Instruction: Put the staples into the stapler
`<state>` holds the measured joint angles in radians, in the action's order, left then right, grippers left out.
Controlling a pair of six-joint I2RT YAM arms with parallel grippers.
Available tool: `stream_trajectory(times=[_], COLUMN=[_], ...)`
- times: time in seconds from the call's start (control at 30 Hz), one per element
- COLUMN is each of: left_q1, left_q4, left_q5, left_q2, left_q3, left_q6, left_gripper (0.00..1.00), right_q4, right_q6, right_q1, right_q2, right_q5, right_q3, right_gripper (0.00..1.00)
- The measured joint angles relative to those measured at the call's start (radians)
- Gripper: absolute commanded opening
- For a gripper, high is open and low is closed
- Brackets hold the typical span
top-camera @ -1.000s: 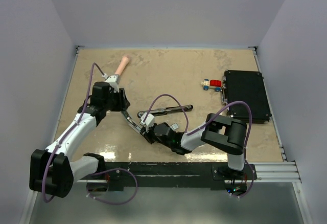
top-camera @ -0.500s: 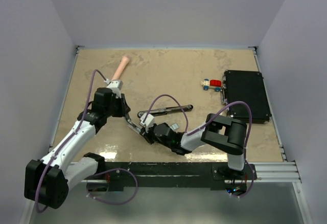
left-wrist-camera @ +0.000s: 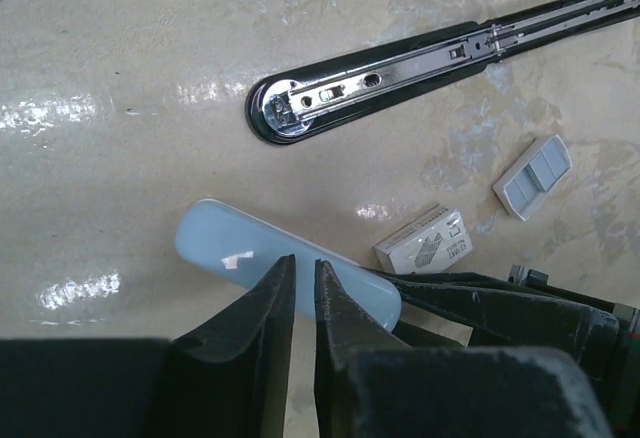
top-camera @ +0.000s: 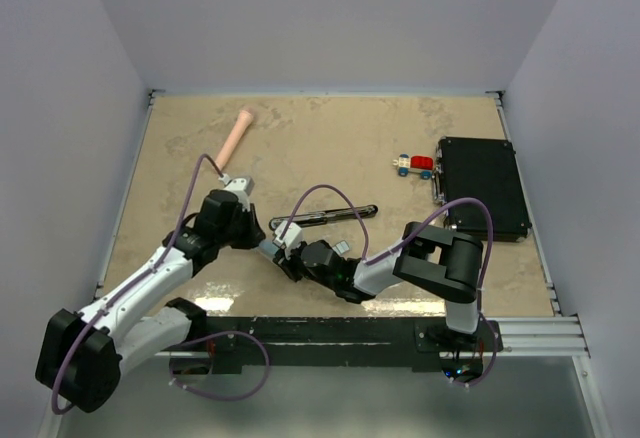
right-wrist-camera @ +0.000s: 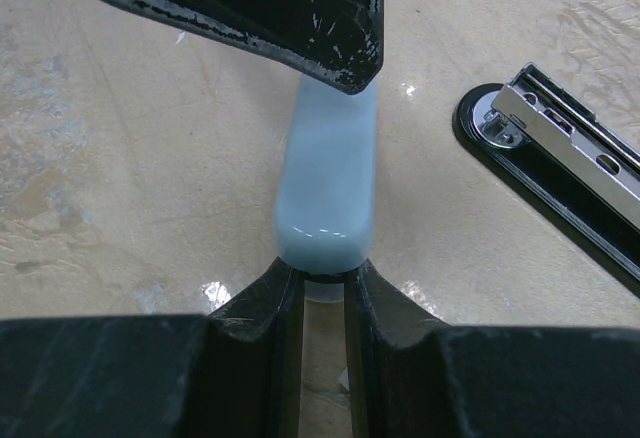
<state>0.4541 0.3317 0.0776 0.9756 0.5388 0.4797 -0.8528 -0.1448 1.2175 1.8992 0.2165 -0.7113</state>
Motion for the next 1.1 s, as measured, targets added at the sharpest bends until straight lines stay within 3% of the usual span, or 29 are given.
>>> stream_trajectory(times=[0.17, 0.37, 0.63, 0.73, 0.9, 1.1], left_q1=[0.001, 0.001, 0.001, 0.001, 0.001, 0.001], left_q4=[0.0, 0.034, 0.03, 0.025, -0.013, -0.024], left_q5=[-0.033, -0.202, -0.484, -0.579, -0.671, -0.685], left_q2=[-0.067, -0.205, -0.454, -0.539, -0.642, -0.628], left_q3=[-0.003, 0.063, 0.133, 0.132, 0.098, 0.073], left_q6=[0.016, -0.005, -0.106, -0.145, -0.19, -0.213], left_gripper=[0.34, 0.53, 0.89, 0.97, 0.97, 0.96], right_q4=[0.006, 0.087, 0.368, 0.504, 0.685, 0.831], right_q6=[-0.005, -0.022, -0.03, -0.029, -0.027, -0.027], right_q1=[0.0, 0.0, 0.0, 0.0, 0.0, 0.0], right_q2=[0.0, -0.042, -0.187, -0.188, -0.167, -0.102], right_q5=[-0.003, -0.002, 0.0, 0.0, -0.004, -0.002], right_q3=[0.0, 0.001, -0.082, -0.177, -0.314, -0.407], right_gripper=[0.43, 0.66, 0.67, 0.67, 0.64, 0.56])
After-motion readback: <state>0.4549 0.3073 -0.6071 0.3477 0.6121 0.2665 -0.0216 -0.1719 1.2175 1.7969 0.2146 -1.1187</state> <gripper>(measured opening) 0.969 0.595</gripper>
